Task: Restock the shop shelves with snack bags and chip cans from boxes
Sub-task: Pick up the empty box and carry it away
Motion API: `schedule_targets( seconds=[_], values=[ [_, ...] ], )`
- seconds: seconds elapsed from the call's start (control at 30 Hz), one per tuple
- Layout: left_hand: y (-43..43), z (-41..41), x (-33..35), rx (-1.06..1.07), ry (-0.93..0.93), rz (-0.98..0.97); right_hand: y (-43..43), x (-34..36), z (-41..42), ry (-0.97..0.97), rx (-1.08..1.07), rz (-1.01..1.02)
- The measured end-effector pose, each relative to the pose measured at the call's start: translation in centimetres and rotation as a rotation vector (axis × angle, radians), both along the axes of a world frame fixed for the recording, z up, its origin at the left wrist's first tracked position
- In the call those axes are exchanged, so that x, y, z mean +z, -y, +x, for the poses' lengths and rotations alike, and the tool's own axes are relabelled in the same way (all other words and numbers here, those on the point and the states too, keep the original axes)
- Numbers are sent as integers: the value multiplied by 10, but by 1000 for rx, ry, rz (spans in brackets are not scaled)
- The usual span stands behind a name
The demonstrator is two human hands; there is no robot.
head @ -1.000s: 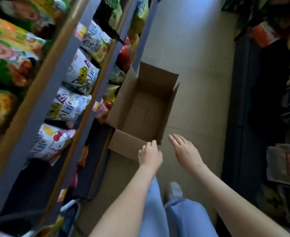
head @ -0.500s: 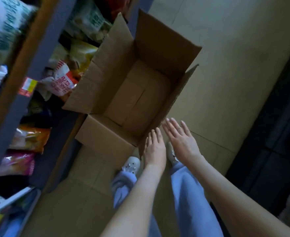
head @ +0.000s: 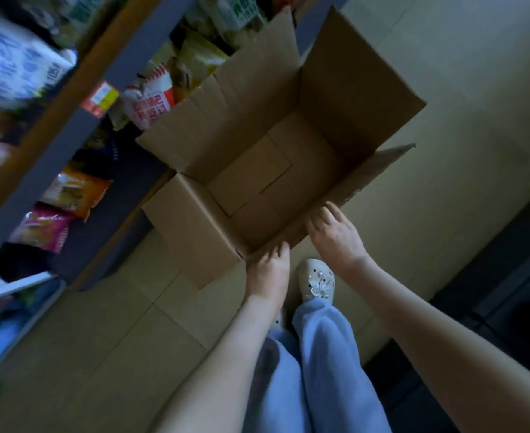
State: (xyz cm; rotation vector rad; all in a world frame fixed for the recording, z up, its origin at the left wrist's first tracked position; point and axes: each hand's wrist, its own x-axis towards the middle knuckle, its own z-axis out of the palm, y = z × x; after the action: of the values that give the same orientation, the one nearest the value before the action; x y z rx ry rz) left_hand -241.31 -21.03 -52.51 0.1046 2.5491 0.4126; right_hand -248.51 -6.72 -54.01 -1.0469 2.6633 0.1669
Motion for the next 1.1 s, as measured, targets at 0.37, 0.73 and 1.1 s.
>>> schedule_targets(
  seconds=[0.37, 0.73, 1.1],
  values=[
    [59, 60, 161, 136, -73, -91, 48, 164, 13, 320, 391, 113],
    [46, 131, 295, 360, 238, -178, 72, 266, 83, 410, 749, 146],
    [62, 280, 361, 665, 75, -331, 148, 358, 183, 263, 1158, -75]
  ],
)
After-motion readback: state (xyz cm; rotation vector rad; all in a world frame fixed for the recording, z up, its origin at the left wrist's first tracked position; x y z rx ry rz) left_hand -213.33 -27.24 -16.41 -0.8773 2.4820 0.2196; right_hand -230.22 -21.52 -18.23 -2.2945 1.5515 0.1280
